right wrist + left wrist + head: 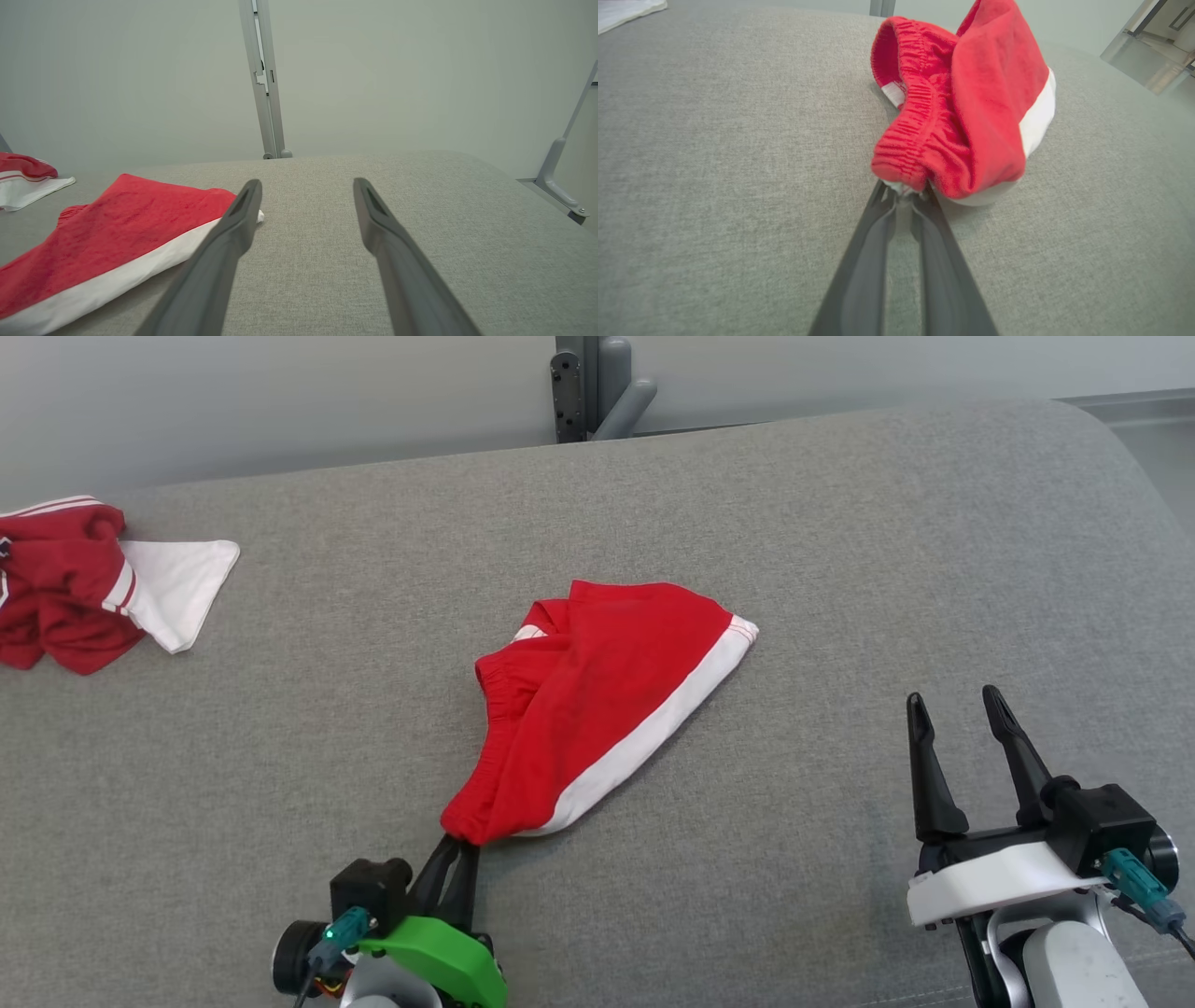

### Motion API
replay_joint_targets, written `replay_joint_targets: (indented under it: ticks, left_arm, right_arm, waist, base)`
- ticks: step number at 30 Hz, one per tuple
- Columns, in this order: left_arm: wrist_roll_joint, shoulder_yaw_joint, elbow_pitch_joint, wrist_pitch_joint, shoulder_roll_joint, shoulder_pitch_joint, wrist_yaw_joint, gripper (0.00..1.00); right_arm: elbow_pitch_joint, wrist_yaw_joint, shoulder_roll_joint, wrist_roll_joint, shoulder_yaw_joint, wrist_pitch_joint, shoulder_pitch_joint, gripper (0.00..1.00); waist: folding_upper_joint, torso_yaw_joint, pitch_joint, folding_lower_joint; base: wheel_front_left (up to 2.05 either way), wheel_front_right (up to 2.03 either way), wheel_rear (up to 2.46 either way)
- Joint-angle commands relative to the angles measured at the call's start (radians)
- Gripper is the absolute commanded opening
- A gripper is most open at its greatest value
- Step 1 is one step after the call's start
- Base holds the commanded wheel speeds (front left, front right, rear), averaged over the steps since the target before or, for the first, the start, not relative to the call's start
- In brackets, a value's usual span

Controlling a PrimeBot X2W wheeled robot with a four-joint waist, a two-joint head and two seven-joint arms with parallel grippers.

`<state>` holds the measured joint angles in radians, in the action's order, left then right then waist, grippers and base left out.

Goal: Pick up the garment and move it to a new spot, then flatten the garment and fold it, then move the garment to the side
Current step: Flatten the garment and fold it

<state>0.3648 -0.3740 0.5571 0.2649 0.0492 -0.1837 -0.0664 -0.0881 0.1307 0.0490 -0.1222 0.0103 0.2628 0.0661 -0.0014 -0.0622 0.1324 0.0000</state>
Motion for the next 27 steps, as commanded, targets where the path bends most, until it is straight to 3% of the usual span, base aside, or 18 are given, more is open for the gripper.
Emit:
replay_joint_targets:
  ticks: [1,9,18,27]
  left_arm:
    - [-0.009,0.025,-0.023,0.000,0.009,0.020,0.007,0.00]
    - [-0.011,0.139,-0.055,0.000,0.038,0.061,0.023,0.00]
    - [-0.032,0.180,-0.013,0.000,0.038,0.021,0.006,0.00]
    - [-0.050,0.188,-0.013,0.000,0.016,-0.028,-0.007,0.00]
  right_arm:
    - [0.000,0.000,0.003,0.001,-0.001,0.003,-0.010,1.00]
    - [-0.059,0.000,0.002,0.045,-0.031,0.003,0.015,1.00]
    - [-0.337,0.000,0.008,0.144,-0.151,0.003,0.165,1.00]
    - [-0.558,0.000,0.038,0.129,-0.252,0.003,0.349,1.00]
  waist:
    - [0.0014,0.011,-0.008,0.0000]
    - [0.0014,0.044,-0.023,0.0000]
    - [0.0014,0.079,0.021,0.0000]
    - [0.0014,0.124,0.106,0.0000]
  base:
    - [0.00,0.00,0.00]
    - [0.00,0.00,0.00]
    - [0.00,0.00,0.00]
    - [0.00,0.00,0.00]
